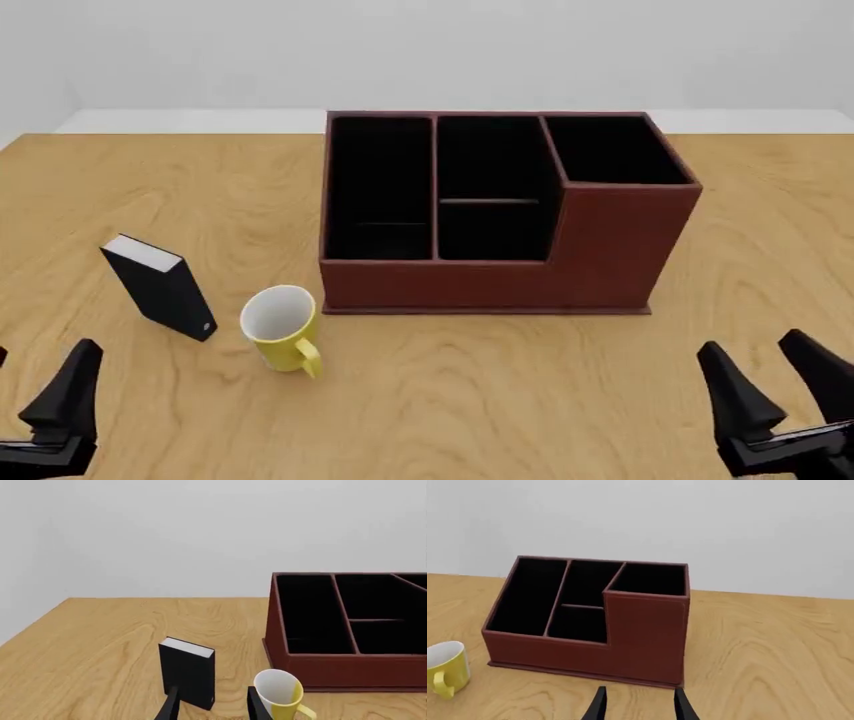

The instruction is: Pick up the yellow and white mug and place it to the right of the caddy.

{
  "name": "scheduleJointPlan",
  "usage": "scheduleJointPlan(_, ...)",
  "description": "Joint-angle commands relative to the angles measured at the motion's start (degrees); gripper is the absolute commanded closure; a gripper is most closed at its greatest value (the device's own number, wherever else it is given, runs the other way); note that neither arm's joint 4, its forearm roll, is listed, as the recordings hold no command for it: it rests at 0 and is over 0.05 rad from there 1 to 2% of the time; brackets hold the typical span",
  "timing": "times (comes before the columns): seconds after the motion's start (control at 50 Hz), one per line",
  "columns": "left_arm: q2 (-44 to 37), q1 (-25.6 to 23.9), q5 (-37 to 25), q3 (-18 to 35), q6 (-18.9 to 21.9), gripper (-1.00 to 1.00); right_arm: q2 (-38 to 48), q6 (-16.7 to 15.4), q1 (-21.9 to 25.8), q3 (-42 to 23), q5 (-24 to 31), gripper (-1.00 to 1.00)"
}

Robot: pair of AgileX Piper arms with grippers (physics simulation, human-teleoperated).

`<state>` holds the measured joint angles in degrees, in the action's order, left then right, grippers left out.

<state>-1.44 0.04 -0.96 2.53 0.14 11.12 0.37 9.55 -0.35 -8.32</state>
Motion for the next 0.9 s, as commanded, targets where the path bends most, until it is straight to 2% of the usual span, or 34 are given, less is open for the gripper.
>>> scheduleJointPlan(0.02, -0.2, -0.1, -0.1, 0.2, -0.1, -1.0, 7.1, 0.3, 4.4, 0.0, -5.9, -1.0)
scheduleJointPlan(0.24, 0.8, -0.1, -1.4, 0.5, -0.1, -1.0, 13.4, -1.4, 9.3, 0.1, -12.2, -1.0)
scheduleJointPlan(0.38, 0.9, -0.2, -1.4, 0.4, -0.1, -1.0, 19.4, -1.1, 11.0, 0.3, -18.0, -1.0)
scheduleJointPlan(0.46, 0.9, -0.2, -1.3, 0.4, -0.1, -1.0, 20.7, -0.9, 11.5, 0.3, -19.2, -1.0)
scheduleJointPlan(0.5, 1.0, -0.2, -1.4, 0.4, -0.1, -1.0, 23.3, -2.5, 12.1, 0.3, -22.3, -1.0)
scheduleJointPlan(0.62, 1.2, -0.2, -1.7, 0.5, -0.1, -1.0, 28.4, -0.6, 13.6, 0.3, -26.8, -1.0)
scheduleJointPlan(0.9, 1.0, -0.2, -1.4, 0.5, -0.1, -1.0, 38.5, -0.4, 17.6, 0.0, -35.9, -1.0)
